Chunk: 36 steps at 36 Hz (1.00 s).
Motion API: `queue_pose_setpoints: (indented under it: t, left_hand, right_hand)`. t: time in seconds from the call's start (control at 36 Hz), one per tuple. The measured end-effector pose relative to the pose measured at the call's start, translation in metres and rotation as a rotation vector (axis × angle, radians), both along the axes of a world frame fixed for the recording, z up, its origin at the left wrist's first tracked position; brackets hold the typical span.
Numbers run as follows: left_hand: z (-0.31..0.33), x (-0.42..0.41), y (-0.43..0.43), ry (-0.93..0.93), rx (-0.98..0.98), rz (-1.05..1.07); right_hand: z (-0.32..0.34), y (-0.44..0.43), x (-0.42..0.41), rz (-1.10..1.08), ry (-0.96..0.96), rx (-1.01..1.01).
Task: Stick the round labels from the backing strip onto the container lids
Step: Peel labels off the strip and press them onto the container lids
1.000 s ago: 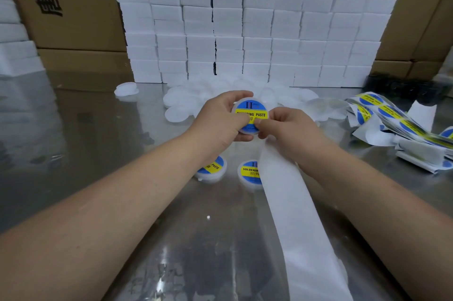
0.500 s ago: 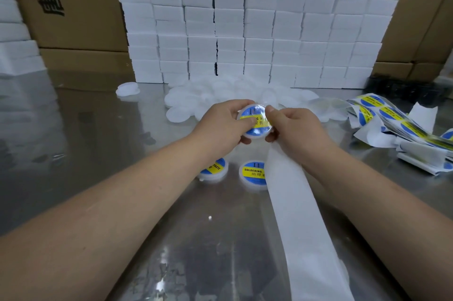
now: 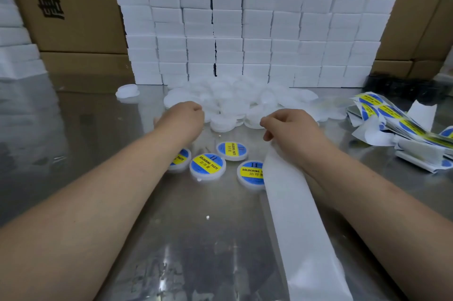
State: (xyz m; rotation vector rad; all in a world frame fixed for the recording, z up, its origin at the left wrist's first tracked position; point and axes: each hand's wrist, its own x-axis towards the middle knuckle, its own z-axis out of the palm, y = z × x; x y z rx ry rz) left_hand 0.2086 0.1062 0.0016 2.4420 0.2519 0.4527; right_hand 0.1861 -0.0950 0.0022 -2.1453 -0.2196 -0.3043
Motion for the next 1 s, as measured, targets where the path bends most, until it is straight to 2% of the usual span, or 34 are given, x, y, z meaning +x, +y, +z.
queue_pose_setpoints:
  t: [0.11,0.19,0.33,0.42,0.56,0.64,0.75,0.81,0.92,1.0]
  left_hand:
    - [-0.006,0.005,0.006,0.203,0.2,-0.011]
    - [-0.008,0.008,0.002,0.323,0.226,0.002]
    - [-0.012,0.007,0.01,0.153,0.183,-0.004]
    - [-0.015,0.008,0.004,0.108,0.177,-0.136]
    - [-0.015,0.002,-0.012,0.175,0.444,-0.307]
    - [-0.015,-0.001,-0.012,0.225,0.456,-0.293]
    - [-0.011,-0.001,-0.012,0.091,0.466,-0.194]
    - [-0.011,-0.001,-0.013,0.06,0.489,-0.181]
    - [-0.014,0.0,-0.013,0.127,0.534,-0.207]
    - [-0.016,-0.001,-0.014,0.151,0.498,-0.211]
  right_hand:
    - [0.001,0.001,-0.003,0.024,-0.033,0.037]
    - [0.001,0.002,-0.004,0.032,-0.055,0.029]
    - [0.002,0.002,-0.005,0.015,-0.099,-0.018]
    - [0.004,0.001,-0.007,0.001,-0.119,-0.049]
    - [0.005,0.001,-0.006,-0.046,-0.005,-0.023]
    - [0.007,-0.001,-0.005,-0.061,0.097,0.065]
    - [0.008,-0.003,-0.006,-0.046,0.223,0.212]
    - [0.008,-0.002,-0.006,-0.052,0.27,0.217]
    - [0.01,-0.002,-0.008,-0.045,0.305,0.181]
    - [0.014,-0.001,-0.009,-0.064,0.329,0.199]
